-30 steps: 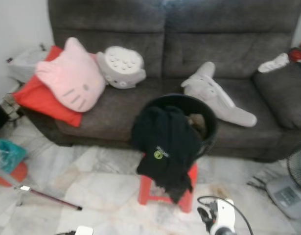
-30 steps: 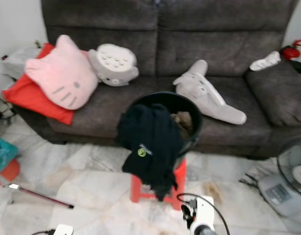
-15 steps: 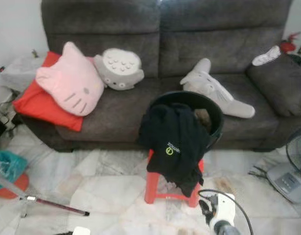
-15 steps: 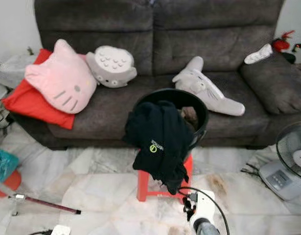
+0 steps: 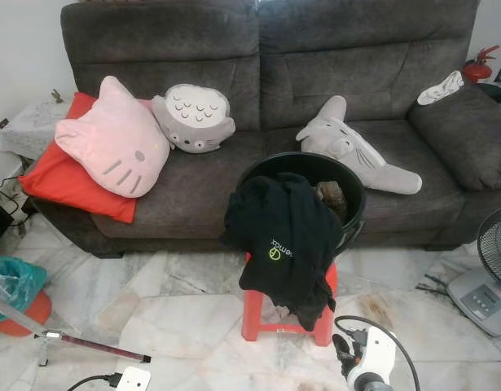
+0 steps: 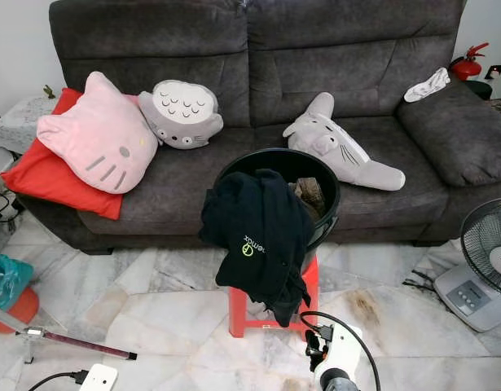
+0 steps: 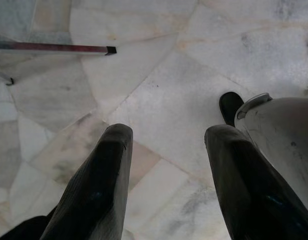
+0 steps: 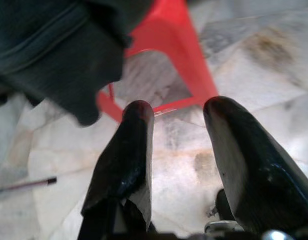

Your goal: Hang hanger

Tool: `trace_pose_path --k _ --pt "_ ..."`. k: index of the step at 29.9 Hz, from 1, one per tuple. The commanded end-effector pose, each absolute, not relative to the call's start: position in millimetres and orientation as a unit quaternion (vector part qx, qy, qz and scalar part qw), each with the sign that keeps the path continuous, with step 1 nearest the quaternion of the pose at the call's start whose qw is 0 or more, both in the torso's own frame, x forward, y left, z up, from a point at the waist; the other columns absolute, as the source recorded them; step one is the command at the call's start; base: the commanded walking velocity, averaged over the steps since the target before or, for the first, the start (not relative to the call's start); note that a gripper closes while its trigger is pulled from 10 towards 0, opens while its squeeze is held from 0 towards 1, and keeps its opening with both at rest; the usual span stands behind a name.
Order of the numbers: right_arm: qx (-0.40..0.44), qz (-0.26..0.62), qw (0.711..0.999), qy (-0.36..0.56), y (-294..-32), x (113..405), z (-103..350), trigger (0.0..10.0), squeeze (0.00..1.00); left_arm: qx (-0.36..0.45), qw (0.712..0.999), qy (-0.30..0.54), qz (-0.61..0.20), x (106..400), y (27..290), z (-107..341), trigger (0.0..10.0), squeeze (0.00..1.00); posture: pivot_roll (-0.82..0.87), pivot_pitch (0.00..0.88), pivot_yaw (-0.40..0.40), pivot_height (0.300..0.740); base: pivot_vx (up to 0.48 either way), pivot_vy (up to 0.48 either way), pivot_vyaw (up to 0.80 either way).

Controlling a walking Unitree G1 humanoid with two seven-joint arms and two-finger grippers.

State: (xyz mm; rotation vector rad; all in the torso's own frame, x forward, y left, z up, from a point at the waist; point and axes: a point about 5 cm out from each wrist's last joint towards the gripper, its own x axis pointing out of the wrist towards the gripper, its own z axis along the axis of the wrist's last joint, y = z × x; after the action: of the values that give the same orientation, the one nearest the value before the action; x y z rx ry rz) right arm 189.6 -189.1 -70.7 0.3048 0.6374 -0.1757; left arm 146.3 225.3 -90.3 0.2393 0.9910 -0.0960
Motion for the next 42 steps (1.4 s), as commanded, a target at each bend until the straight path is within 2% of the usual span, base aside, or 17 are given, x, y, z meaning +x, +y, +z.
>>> trace_pose_path --k 1,14,19,25,35,42 --pt "0.14 -0.087 0.938 0.305 -191.1 194.8 -67.6 10.0 0.0 0.109 0.867 0.485 -0.038 143.3 229.1 -91.1 10.0 0.0 -0.08 0.018 0.093 0.74 0.0 0.0 0.0" --pt "0.079 -0.117 0.926 0.349 -212.3 173.8 -76.2 10.0 0.0 0.089 0.867 0.49 -0.015 142.5 227.4 -92.4 10.0 0.0 -0.11 0.054 0.055 0.74 0.0 0.0 0.0" --pt "0.065 -0.089 0.921 0.373 -216.1 163.3 -80.7 10.0 0.0 0.071 0.868 0.491 -0.002 141.2 223.7 -93.9 10.0 0.0 -0.11 0.041 0.029 0.74 0.0 0.0 0.0" --pt "0.067 -0.106 0.91 0.394 -220.1 152.2 -85.7 10.0 0.0 0.064 0.87 0.489 -0.002 140.5 220.8 -94.6 10.0 0.0 -0.1 0.032 0.022 0.74 0.0 0.0 0.0" --pt "0.047 -0.084 0.904 0.416 -216.8 146.0 -89.5 10.0 0.0 0.049 0.87 0.491 0.014 138.0 221.9 -95.4 10.0 0.0 -0.11 0.01 0.022 0.74 0.0 0.0 0.0" --pt "0.037 -0.076 0.901 0.427 -223.5 141.2 -90.2 10.0 0.0 0.044 0.868 0.495 0.013 135.2 216.7 -97.5 10.0 0.0 -0.15 0.0 -0.01 0.74 0.0 0.0 0.0"
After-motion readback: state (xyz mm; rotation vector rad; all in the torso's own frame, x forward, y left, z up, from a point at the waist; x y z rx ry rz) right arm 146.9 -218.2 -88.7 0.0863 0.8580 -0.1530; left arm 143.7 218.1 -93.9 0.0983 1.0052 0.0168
